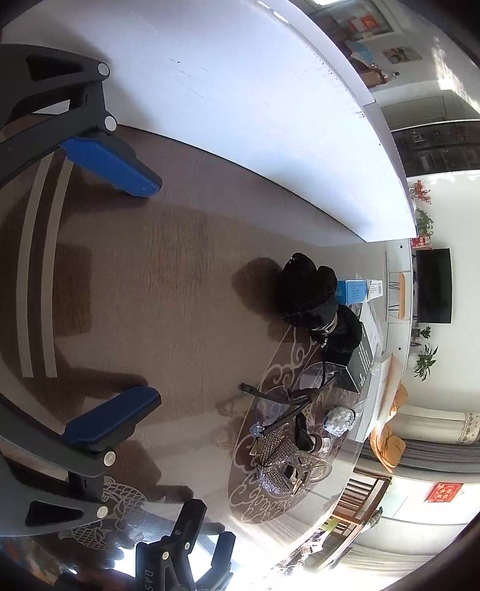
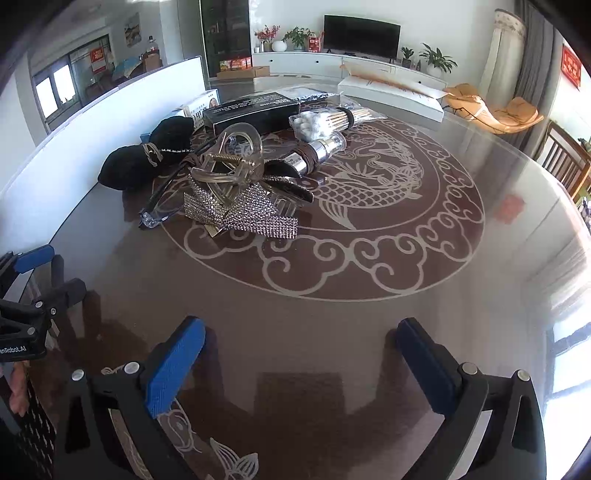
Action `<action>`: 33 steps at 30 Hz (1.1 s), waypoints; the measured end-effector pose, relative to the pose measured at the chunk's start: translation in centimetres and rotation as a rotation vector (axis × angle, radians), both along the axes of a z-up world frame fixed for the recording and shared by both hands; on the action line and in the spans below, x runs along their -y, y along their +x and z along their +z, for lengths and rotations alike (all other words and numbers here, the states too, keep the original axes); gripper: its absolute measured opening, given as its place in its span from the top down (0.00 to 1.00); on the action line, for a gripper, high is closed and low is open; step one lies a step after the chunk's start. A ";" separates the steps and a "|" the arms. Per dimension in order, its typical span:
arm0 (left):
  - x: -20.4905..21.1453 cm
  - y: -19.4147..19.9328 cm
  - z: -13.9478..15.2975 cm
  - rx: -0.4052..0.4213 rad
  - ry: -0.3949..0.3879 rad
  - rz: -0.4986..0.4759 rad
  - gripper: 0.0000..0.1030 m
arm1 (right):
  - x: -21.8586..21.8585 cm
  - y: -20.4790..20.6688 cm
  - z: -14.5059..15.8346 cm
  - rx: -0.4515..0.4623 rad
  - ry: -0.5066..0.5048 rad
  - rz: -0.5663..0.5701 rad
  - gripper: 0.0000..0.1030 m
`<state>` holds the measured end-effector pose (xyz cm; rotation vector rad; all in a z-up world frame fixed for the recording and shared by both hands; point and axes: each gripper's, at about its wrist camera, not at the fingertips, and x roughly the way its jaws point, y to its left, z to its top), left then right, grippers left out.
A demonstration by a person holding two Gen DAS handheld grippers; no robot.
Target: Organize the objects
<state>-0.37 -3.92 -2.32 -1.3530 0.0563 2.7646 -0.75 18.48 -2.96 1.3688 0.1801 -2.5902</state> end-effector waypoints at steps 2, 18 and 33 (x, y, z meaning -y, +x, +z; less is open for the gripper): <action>-0.1 0.0 0.0 -0.003 -0.001 0.002 0.00 | 0.0 0.0 0.0 0.000 0.000 -0.001 0.00; -0.5 -0.2 -0.2 -0.025 -0.002 0.012 0.00 | 0.0 0.0 0.0 0.000 0.000 -0.001 0.00; -0.5 -0.1 -0.3 -0.037 0.000 0.012 0.00 | 4.5 -2.7 2.8 -0.073 0.275 0.330 0.00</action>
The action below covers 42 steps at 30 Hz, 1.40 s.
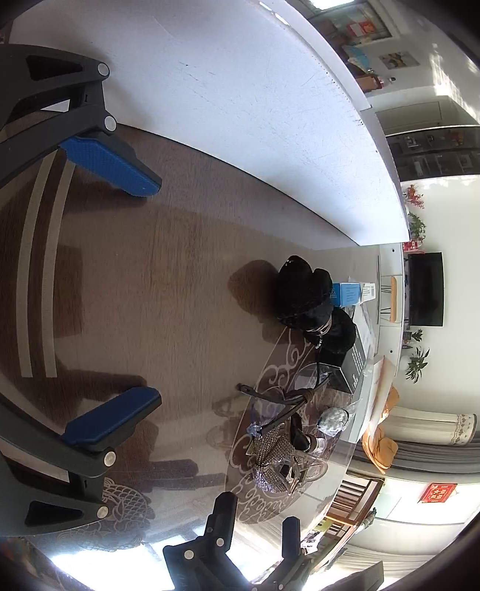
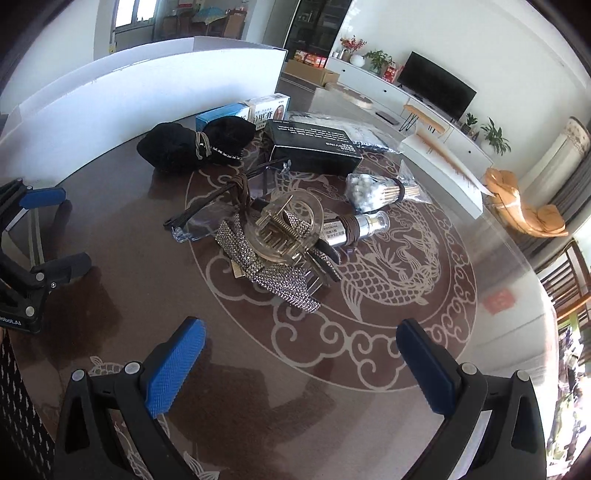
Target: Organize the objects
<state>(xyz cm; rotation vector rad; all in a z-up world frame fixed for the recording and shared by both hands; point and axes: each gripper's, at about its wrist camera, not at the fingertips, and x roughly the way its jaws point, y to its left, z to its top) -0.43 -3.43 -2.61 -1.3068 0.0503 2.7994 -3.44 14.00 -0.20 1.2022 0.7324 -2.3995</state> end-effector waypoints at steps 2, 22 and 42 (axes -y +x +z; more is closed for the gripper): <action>0.0 0.0 0.0 0.000 0.000 0.000 0.00 | 0.3 -1.4 -0.5 0.040 0.009 0.027 0.00; 0.0 0.0 0.0 0.000 0.000 0.000 0.00 | -1.3 3.1 -1.3 0.218 -0.350 -0.218 0.62; 0.0 0.0 0.0 -0.001 0.000 0.000 0.00 | 0.8 3.8 -2.8 0.134 -0.238 -0.141 0.08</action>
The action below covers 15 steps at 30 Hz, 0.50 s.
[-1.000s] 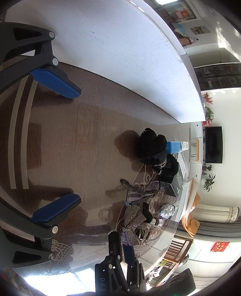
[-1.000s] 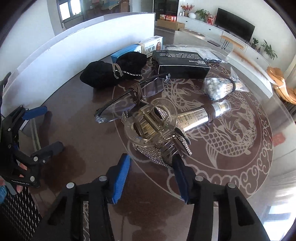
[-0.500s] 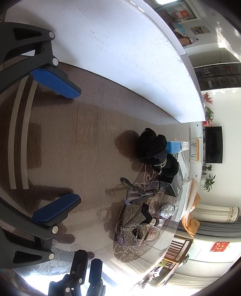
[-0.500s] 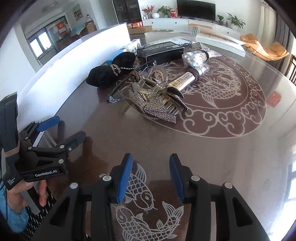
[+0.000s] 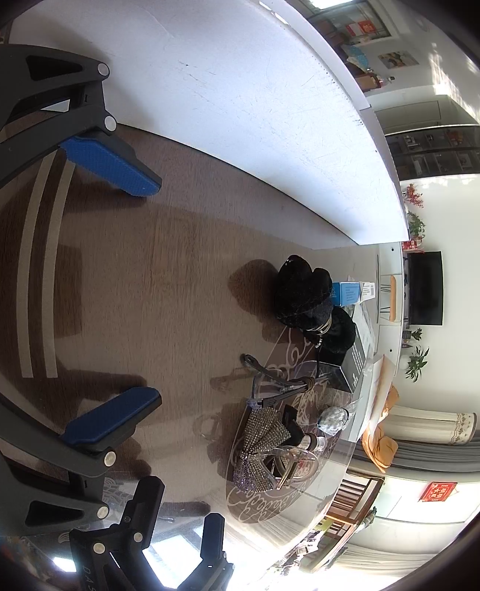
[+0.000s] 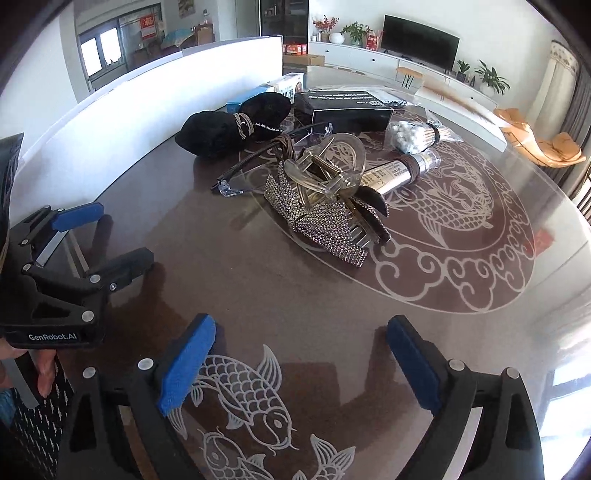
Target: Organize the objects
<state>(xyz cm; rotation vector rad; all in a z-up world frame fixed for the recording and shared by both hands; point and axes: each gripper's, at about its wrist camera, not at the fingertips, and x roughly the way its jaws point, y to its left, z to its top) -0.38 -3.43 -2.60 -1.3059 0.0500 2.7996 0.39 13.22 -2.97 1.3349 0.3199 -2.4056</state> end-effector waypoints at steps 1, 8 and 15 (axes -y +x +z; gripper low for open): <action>0.0 0.0 0.0 0.000 0.000 0.000 0.00 | -0.1 -0.1 0.0 0.000 -0.003 -0.005 0.08; 0.0 0.0 0.0 0.000 0.000 0.000 0.00 | -1.3 -0.7 0.0 -0.028 0.017 -0.016 0.04; 0.0 0.0 0.0 0.002 0.001 -0.005 0.00 | -2.5 -1.0 -0.1 -0.042 -0.025 -0.023 0.03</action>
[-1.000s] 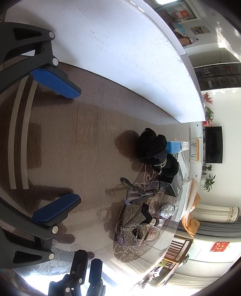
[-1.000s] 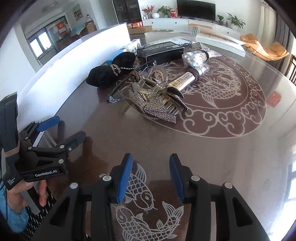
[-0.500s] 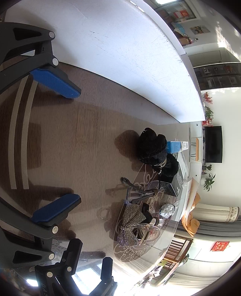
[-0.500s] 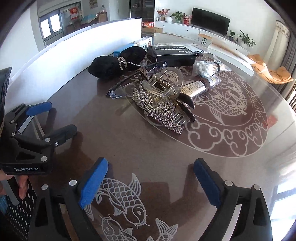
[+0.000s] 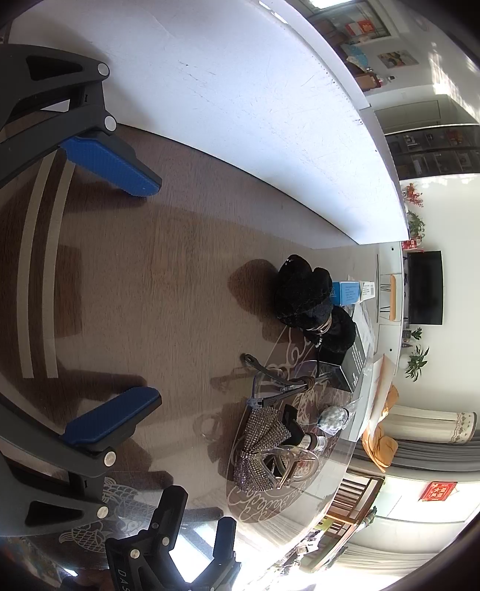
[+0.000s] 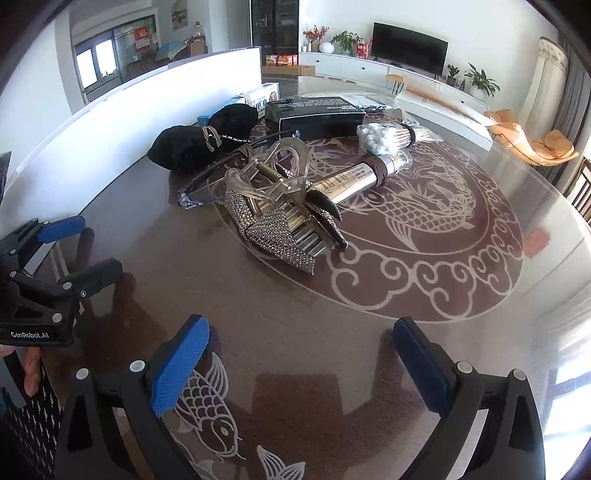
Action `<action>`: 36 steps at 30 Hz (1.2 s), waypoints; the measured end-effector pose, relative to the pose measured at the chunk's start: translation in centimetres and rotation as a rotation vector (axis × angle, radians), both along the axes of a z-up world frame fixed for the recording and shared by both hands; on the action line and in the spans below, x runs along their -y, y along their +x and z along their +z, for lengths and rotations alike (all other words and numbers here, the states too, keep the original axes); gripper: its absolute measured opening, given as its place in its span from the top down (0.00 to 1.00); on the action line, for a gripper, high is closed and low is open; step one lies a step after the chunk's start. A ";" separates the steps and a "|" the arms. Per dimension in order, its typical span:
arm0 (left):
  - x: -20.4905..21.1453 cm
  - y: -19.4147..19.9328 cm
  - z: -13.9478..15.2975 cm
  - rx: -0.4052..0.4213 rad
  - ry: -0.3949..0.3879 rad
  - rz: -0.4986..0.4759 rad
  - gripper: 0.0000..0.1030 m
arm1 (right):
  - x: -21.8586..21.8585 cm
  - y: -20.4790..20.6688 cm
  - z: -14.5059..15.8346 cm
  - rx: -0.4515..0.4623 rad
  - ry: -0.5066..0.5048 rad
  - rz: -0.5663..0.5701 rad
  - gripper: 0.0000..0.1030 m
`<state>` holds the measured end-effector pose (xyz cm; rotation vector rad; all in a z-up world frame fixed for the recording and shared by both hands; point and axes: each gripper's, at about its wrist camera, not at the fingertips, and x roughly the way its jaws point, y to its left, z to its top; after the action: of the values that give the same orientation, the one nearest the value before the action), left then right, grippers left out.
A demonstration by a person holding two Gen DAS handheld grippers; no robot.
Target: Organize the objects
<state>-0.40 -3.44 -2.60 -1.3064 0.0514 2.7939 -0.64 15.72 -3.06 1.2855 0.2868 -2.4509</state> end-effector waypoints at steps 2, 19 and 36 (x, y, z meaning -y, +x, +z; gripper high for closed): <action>0.0 0.0 0.0 0.003 0.000 -0.014 0.00 | 0.0 0.0 0.0 0.002 -0.003 -0.002 0.03; 1.7 -3.3 2.2 0.018 0.139 0.034 0.01 | -0.1 0.0 -0.1 -0.004 -0.006 -0.007 0.03; -0.9 -8.9 1.8 0.098 0.035 -0.049 0.72 | -1.6 -0.3 0.3 -0.009 -0.084 -0.066 0.03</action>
<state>-9.27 -2.58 -0.77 -1.4111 0.0301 2.6738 -0.93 17.34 -2.72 1.2679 0.1440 -2.4964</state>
